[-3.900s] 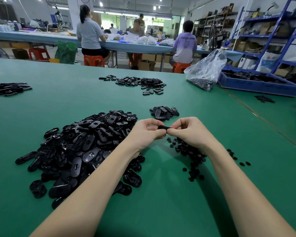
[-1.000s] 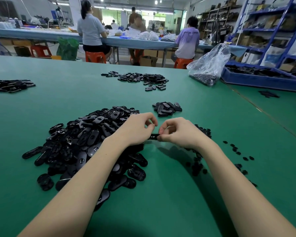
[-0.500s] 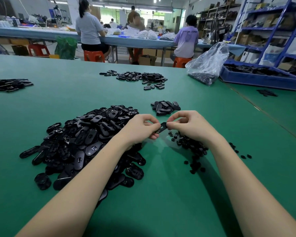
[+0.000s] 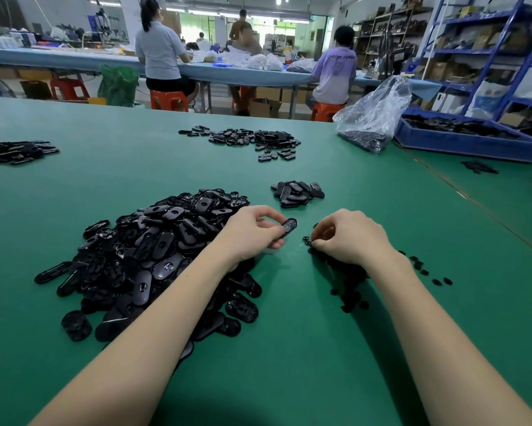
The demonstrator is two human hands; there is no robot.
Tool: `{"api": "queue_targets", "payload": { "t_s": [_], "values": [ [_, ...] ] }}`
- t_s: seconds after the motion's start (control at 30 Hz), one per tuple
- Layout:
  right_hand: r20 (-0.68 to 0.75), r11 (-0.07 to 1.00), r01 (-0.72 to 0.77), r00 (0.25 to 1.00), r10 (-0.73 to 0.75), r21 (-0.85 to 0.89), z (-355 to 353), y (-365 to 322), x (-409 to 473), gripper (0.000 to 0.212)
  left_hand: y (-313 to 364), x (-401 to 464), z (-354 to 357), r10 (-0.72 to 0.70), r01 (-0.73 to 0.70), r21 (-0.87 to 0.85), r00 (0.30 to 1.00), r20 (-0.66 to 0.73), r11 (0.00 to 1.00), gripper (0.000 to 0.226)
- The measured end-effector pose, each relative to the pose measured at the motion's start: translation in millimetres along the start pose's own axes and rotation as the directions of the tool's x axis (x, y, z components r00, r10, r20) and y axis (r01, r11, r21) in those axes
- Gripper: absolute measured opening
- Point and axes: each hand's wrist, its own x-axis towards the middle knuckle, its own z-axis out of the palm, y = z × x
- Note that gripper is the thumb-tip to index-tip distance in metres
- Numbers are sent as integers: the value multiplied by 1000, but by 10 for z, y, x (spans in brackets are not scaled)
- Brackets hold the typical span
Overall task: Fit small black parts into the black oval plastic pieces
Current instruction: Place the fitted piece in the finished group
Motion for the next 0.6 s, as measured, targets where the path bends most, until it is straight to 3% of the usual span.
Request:
{"api": "queue_targets", "payload": {
  "t_s": [0.1,0.23,0.33,0.4,0.6],
  "values": [
    [4,999,-15,1000,15,28,-1,10,-8,3,-1,3,0,0,0,-15,1000,1,1000,7],
    [2,977,-19,1000,19,214,-23,40,1,7,-7,13,-5,-9,10,-45,1000,11,999,12],
    [12,824,-10,1000,4,566,-55,16,-5,5,-5,20,-7,-16,18,-77,1000,24,997,15],
    [32,709,-18,999,-7,705,-86,-16,-28,6,-2,15,-11,-20,24,-105,999,35,994,15],
    [84,634,-77,996,18,769,-117,-51,-21,6,29,-7,-23,-50,63,-195,996,67,979,18]
  ]
}}
